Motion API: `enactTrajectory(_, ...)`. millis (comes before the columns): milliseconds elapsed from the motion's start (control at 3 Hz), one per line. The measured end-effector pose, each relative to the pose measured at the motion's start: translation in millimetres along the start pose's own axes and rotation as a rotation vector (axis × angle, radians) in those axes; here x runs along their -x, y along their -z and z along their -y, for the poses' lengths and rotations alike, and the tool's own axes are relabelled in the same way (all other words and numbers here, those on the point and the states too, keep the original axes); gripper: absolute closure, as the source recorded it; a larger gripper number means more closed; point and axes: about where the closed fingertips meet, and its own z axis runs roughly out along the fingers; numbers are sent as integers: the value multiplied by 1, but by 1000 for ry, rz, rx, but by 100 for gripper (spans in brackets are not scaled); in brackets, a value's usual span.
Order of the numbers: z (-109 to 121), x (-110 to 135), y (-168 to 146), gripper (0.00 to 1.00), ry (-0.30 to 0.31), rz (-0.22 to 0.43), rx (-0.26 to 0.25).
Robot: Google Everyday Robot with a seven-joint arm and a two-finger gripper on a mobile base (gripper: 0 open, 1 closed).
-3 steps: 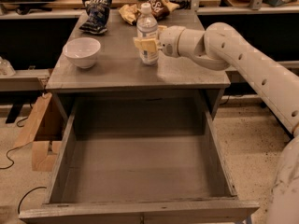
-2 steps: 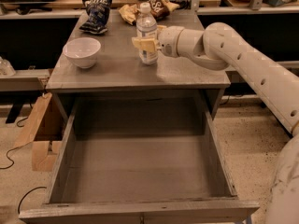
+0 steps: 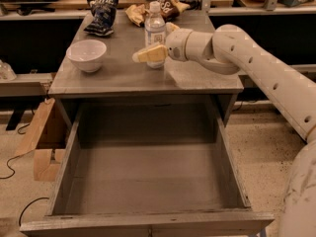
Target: Pick blue plastic bottle from top drawer and place on counter
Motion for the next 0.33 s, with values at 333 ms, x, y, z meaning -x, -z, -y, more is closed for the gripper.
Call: enactTrajectory(333,0,0,0,0,0,0,0)
